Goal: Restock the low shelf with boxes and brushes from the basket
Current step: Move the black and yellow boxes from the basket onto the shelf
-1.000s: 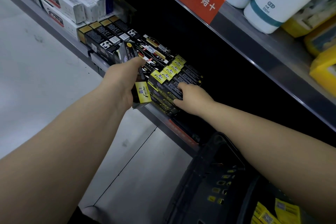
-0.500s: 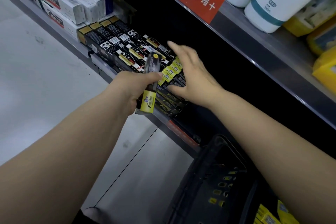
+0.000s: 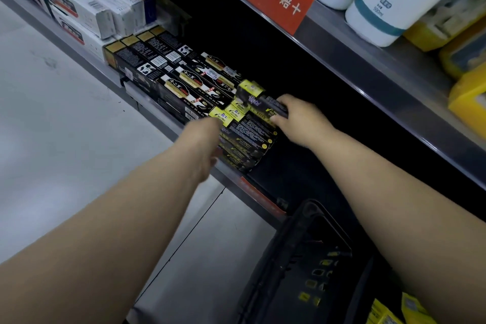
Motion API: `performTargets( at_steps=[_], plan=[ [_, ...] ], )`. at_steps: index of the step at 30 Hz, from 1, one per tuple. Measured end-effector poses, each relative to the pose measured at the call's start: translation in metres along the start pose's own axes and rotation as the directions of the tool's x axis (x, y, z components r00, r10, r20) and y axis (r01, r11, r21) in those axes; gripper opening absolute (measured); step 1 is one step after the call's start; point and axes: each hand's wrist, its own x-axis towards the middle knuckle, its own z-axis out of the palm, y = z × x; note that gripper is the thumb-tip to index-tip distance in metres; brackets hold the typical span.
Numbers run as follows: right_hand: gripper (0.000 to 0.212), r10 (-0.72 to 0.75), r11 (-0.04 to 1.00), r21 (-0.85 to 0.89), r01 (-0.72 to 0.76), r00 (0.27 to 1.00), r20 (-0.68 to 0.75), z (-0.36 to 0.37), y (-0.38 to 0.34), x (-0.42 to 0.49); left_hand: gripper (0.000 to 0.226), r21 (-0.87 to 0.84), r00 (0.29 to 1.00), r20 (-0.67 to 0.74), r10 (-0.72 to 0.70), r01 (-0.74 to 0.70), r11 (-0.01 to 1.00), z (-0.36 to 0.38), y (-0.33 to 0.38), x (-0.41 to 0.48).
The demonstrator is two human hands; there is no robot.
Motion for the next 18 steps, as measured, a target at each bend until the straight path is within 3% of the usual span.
performTargets(
  at_steps=[3, 7, 11, 15, 18],
  plan=[
    [0.042, 0.013, 0.999, -0.033, -0.008, 0.988, 0.157, 0.016, -0.008, 0.001, 0.008, -0.039, 0.992, 0.089, -0.084, 0.088, 0.995, 0.016, -0.010, 0.000],
    [0.068, -0.001, 1.000, 0.007, -0.002, 0.947, 0.322, 0.029, -0.013, -0.006, 0.015, -0.021, 0.987, 0.119, -0.109, 0.113, 0.993, 0.027, -0.013, 0.007],
    [0.091, -0.029, 0.999, -0.005, 0.034, 0.924, 0.381, 0.026, -0.009, -0.005, 0.027, -0.014, 0.989, 0.137, -0.052, 0.054, 0.998, 0.032, -0.019, 0.012],
    [0.092, -0.028, 0.999, -0.008, 0.034, 0.923, 0.385, 0.026, -0.007, -0.004, 0.021, -0.017, 0.993, 0.104, -0.064, 0.066, 0.998, 0.030, -0.019, 0.014],
    [0.091, -0.030, 0.999, 0.000, 0.032, 0.921, 0.387, 0.026, -0.006, -0.003, 0.035, -0.009, 0.992, 0.114, -0.057, 0.058, 0.998, 0.027, -0.020, 0.014]
  ],
)
